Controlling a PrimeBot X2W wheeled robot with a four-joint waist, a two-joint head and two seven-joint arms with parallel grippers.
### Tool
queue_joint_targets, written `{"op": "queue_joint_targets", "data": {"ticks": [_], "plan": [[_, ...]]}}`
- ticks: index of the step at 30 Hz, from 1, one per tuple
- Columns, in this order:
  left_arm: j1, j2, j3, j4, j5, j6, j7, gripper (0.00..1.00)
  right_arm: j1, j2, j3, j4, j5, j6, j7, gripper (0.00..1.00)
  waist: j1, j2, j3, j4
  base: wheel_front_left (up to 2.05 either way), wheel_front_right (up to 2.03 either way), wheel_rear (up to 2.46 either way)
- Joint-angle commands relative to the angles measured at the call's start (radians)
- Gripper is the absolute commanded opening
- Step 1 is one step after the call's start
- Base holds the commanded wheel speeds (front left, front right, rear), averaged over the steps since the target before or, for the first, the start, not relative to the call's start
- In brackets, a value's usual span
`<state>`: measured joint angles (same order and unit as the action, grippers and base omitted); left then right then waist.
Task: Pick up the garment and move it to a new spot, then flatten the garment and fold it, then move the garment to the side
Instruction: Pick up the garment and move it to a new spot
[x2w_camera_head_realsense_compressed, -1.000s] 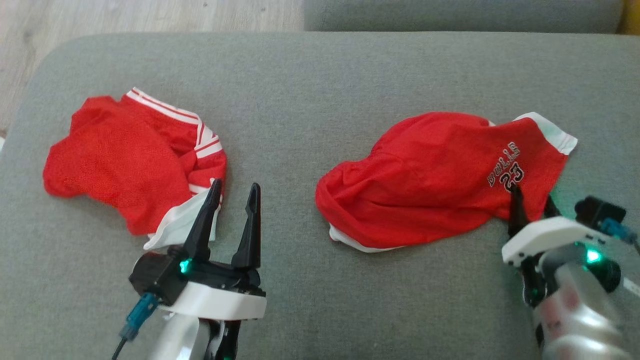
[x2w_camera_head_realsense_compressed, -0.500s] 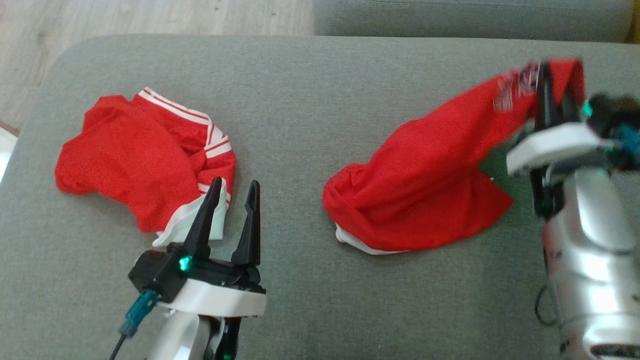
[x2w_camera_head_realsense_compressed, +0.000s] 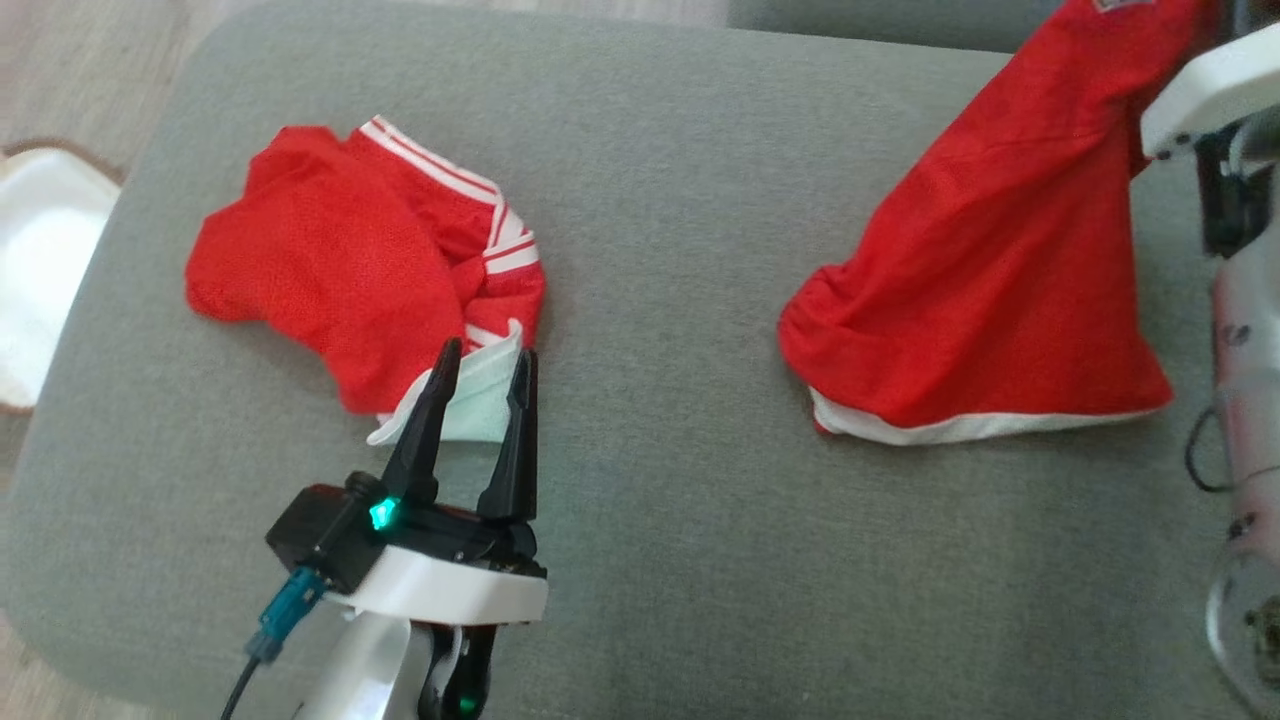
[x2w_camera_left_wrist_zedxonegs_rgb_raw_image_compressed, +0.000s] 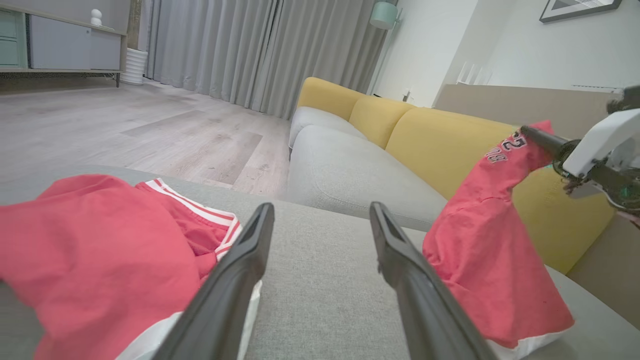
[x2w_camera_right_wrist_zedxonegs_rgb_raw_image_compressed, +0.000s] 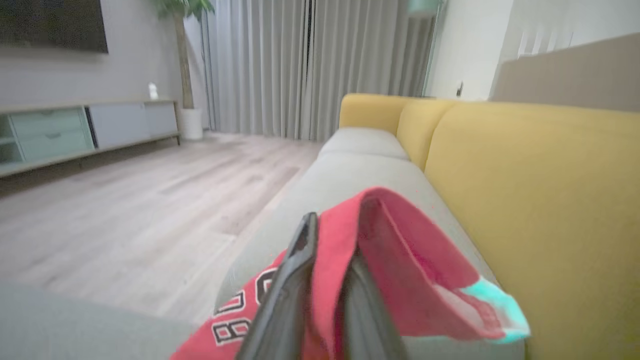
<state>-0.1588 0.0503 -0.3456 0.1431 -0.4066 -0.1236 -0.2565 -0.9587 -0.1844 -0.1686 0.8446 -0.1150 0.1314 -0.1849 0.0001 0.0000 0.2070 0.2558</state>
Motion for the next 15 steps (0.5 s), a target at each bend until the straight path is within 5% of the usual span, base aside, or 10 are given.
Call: {"op": "queue_joint_targets", "data": {"ticks": [1, 9, 15], "plan": [[-0.035, 0.000, 0.027, -0.032, -0.007, 0.000, -0.005, 1.00, -0.023, -0.012, 0.004, 0.016, -0.037, -0.001, 0.020, 1.00, -0.0001, 0.0000, 0.009, 0.018, 0.00, 0.00, 0.00], [-0.022, 0.000, 0.045, -0.032, 0.001, 0.005, -0.005, 1.00, 0.016, 0.007, -0.014, 0.166, -0.113, -0.001, -0.010, 1.00, -0.0001, 0.0000, -0.022, -0.017, 0.00, 0.00, 0.00], [-0.011, 0.000, 0.082, -0.039, 0.015, 0.003, -0.005, 1.00, 0.076, 0.072, 0.004, 0.134, -0.067, -0.001, -0.070, 1.00, -0.0001, 0.0000, -0.080, -0.098, 0.00, 0.00, 0.00]]}}
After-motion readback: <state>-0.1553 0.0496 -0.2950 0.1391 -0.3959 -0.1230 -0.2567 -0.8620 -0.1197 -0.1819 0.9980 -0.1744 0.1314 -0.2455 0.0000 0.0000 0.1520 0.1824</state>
